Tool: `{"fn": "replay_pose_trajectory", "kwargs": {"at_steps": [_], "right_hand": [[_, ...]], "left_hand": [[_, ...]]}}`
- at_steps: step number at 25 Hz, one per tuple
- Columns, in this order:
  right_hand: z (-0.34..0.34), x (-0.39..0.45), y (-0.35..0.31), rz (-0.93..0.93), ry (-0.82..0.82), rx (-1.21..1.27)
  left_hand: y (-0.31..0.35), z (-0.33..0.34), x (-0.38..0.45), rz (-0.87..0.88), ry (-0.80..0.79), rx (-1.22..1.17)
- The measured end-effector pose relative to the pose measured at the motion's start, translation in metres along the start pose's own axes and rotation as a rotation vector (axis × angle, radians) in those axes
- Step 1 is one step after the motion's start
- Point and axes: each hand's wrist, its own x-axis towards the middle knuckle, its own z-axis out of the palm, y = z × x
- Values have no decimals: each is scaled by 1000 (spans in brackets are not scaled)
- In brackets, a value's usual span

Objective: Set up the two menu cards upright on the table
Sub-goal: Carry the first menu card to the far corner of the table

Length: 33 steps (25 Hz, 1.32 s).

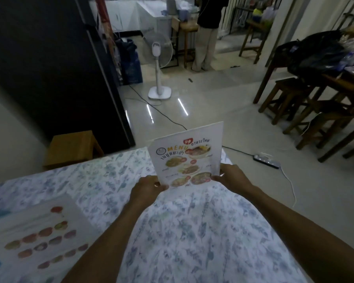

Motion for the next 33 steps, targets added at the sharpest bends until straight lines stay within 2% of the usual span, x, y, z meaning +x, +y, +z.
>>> {"fn": "replay_pose_trajectory", "kwargs": {"at_steps": [5,10,18,25,33], "right_hand": [[-23,95,59,59,-11,49],[-13,177,105,74,-69,73],[-31,288,111,-56,-19,99],[-32,329,111,-89,-37,76],[-30,331,113,16,-43,48]], "left_hand": [[52,32,96,-58,18,101],[65,62,172,-87,-3,140],[81,49,281,-106,55,199],[79,40,319,-115,90,203],[82,44,309,-93,98,156]]}}
